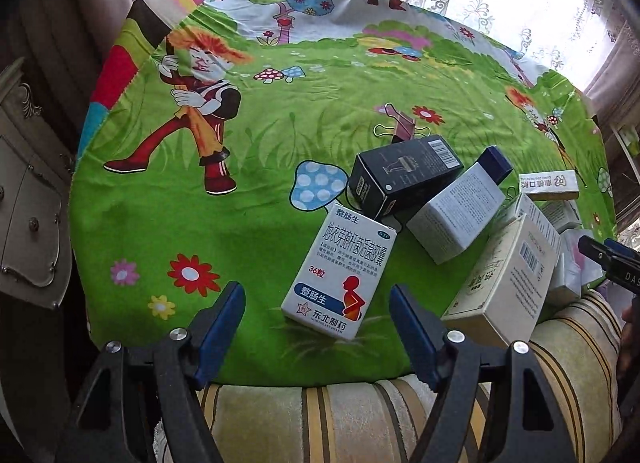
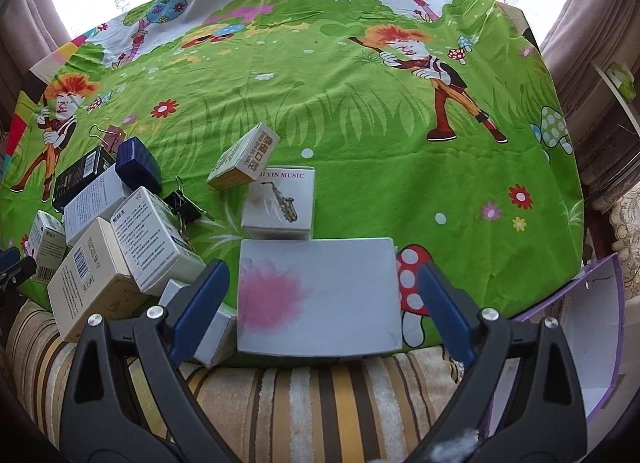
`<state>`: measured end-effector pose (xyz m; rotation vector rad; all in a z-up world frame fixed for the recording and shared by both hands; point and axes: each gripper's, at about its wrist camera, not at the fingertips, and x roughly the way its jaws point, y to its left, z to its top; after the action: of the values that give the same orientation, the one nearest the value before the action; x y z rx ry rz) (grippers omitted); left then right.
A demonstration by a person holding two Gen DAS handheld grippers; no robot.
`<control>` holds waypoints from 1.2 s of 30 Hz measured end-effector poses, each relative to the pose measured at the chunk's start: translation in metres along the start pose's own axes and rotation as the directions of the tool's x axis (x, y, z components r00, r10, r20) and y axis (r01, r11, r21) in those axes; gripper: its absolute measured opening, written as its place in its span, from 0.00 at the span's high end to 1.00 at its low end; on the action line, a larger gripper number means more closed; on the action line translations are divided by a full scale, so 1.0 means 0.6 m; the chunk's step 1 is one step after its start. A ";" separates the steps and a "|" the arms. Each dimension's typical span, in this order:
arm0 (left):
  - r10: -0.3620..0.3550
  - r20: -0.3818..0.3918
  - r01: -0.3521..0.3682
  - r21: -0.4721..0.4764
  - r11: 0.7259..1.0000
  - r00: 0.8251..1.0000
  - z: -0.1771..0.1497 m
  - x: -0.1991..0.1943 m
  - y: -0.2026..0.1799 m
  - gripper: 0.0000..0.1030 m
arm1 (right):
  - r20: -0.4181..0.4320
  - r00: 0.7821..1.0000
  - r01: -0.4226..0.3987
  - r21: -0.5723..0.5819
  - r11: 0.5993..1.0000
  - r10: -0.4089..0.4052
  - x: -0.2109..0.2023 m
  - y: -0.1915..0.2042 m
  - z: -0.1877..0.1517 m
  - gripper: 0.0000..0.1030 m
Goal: Organize rigid objects
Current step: 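Grasp the white red-figure medicine box with the left tool while the right tool grasps the pink-splash box, then carry both boxes into the purple storage box and open both tools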
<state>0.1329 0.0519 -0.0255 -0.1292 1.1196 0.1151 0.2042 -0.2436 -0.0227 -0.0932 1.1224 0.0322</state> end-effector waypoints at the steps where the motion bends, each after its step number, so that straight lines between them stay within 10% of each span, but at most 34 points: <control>1: 0.008 0.001 -0.008 0.002 1.000 1.000 0.003 0.005 -0.002 0.27 | -0.006 1.000 -0.001 0.002 1.000 0.001 0.003 -0.001 0.000 0.06; 8: 0.002 -0.009 -0.002 0.020 1.000 1.000 0.002 0.028 -0.009 0.49 | -0.052 0.998 0.025 -0.056 0.998 -0.028 0.025 0.020 0.001 0.03; 22: 0.007 0.101 -0.007 -0.008 1.000 0.995 -0.013 -0.006 -0.003 0.54 | -0.080 0.997 0.015 -0.019 1.000 -0.016 0.046 0.007 -0.004 0.11; 36: -0.010 0.270 0.036 -0.089 0.995 0.963 -0.031 -0.093 0.006 0.54 | 0.156 0.985 -0.079 0.074 0.994 0.066 -0.055 -0.039 -0.028 0.11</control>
<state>0.0917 0.0507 0.0166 -0.2042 0.8404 0.1596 0.1765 -0.2680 0.0012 0.0213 0.9712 0.0587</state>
